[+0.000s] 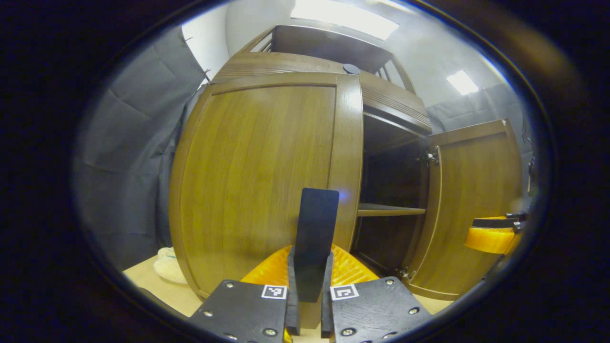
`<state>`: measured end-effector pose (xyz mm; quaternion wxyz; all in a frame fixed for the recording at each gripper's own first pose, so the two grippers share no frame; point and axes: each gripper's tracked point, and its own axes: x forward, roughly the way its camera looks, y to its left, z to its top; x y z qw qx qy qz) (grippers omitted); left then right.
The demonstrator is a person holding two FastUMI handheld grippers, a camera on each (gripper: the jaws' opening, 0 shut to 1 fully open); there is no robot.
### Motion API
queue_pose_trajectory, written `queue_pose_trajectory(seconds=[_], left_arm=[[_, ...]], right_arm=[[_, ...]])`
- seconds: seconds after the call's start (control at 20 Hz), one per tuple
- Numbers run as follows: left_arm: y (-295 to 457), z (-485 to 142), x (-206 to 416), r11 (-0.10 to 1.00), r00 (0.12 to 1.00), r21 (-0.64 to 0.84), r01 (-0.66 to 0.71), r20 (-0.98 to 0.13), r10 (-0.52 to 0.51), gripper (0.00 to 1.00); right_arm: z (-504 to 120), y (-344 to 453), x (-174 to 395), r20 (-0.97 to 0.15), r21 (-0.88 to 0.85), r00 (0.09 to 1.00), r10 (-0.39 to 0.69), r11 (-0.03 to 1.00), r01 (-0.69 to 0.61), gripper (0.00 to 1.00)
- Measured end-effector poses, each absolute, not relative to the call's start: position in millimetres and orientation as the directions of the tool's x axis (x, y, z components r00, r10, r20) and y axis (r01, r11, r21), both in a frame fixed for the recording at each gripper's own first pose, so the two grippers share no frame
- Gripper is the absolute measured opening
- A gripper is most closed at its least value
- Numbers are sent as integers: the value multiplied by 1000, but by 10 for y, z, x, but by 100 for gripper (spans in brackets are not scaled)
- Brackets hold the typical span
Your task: Open the right door of the double-door shoe cabinet with the right hand, and open the left door with the left hand.
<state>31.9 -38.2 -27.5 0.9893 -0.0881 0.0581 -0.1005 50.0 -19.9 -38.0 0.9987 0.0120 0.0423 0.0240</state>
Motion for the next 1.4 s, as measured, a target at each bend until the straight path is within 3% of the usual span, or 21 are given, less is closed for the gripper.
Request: queue_pose_trajectory(seconds=[0.5,0.6,0.7,0.75,0.85,0.9,1.35,1.4], left_arm=[[-366,-229,308,968,978,-177,178,-75,-194,24],[-367,-236,310,968,979,-179,177,-73,-192,12],[-372,-233,308,963,979,-203,180,-62,-197,24],[-373,-222,307,959,979,-217,181,-58,-198,18],[-376,-230,313,958,978,-220,183,-56,-200,24],[-379,-238,310,959,979,-219,180,-55,-196,18],[-265,-223,342,983,995,-165,80,-54,-90,17],[-248,-228,354,986,996,-157,60,-50,-69,22]], right_arm=[[-382,164,406,-82,50,991,107,993,-104,95],[-391,209,418,-84,50,991,102,994,-98,95],[-401,277,421,-90,56,991,102,994,-97,95],[-395,319,413,-91,60,990,111,993,-106,95],[-400,401,402,-89,53,989,122,992,-117,95],[-408,410,407,-90,47,989,118,992,-114,95],[-479,638,463,-116,44,984,137,990,-133,96],[-483,691,473,-120,52,981,151,988,-146,95]])
